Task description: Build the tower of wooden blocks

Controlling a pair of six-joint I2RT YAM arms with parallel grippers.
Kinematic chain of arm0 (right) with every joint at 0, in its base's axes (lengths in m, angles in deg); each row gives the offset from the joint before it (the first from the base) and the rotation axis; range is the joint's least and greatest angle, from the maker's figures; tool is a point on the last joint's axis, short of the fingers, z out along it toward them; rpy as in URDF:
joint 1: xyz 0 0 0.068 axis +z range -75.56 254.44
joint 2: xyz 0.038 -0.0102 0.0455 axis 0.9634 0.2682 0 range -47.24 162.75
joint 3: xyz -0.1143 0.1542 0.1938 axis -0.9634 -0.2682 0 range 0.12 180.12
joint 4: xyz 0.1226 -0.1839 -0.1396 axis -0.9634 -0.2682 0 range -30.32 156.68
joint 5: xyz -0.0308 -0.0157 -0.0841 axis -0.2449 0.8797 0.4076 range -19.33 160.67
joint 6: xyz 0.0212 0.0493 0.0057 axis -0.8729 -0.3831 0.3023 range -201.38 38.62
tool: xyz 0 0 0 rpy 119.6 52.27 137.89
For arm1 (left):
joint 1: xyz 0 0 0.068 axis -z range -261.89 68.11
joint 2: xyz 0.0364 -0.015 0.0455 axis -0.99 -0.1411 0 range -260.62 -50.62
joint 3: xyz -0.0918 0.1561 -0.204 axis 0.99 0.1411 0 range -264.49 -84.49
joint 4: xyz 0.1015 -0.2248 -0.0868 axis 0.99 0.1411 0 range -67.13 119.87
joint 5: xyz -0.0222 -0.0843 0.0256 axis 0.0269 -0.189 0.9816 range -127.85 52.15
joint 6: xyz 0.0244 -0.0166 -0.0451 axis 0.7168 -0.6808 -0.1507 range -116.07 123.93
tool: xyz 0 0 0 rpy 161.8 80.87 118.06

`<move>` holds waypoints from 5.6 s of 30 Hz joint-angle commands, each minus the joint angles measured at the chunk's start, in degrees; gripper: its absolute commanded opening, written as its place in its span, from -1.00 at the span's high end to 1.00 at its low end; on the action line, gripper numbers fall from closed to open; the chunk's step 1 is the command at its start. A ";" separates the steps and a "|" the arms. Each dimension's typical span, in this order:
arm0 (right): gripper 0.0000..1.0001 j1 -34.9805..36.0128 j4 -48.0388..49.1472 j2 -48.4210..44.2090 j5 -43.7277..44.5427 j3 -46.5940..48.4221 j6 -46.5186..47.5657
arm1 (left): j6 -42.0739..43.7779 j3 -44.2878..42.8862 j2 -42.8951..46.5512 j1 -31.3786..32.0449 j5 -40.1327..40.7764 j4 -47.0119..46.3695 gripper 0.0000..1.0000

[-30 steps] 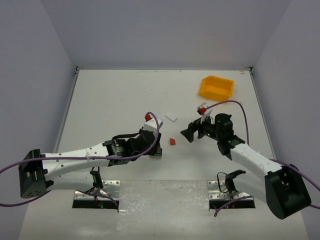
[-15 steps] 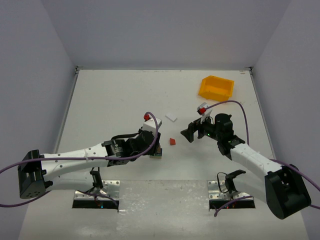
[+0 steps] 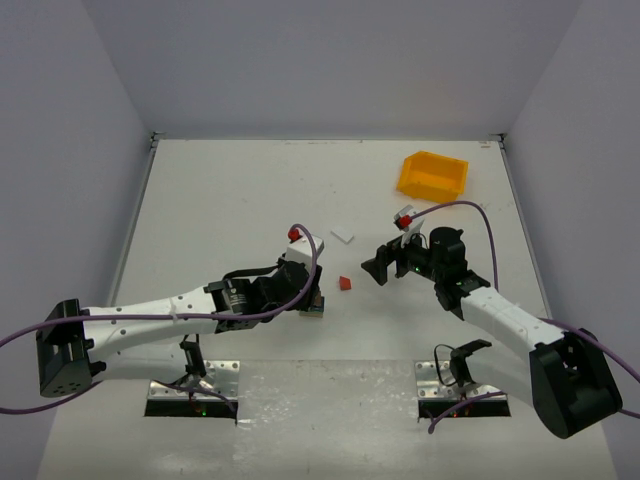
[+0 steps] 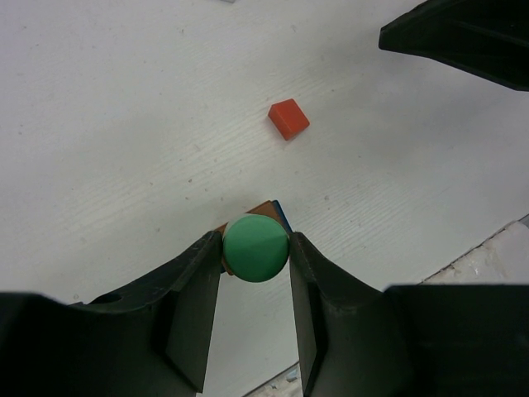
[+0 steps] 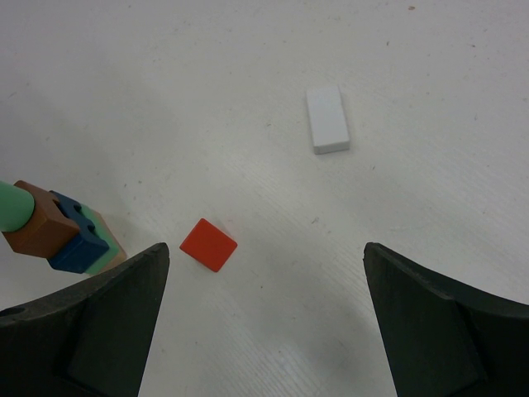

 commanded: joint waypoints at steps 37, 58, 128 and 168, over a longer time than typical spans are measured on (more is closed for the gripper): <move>-0.97 1.96 -11.02 21.86 2.53 22.63 12.30 | -20.92 -6.30 8.26 -1.50 27.52 7.09 -1.00; -0.97 6.54 -23.35 51.44 8.76 47.38 20.39 | -19.14 10.80 11.56 -34.22 4.72 -11.22 -1.00; 0.59 35.58 -54.62 24.62 9.95 53.91 23.21 | -18.27 23.01 26.10 -36.08 2.87 -10.08 -1.00; 0.27 35.58 -52.81 23.52 8.51 50.11 24.05 | -18.65 23.60 26.16 -36.10 2.08 -10.95 -1.00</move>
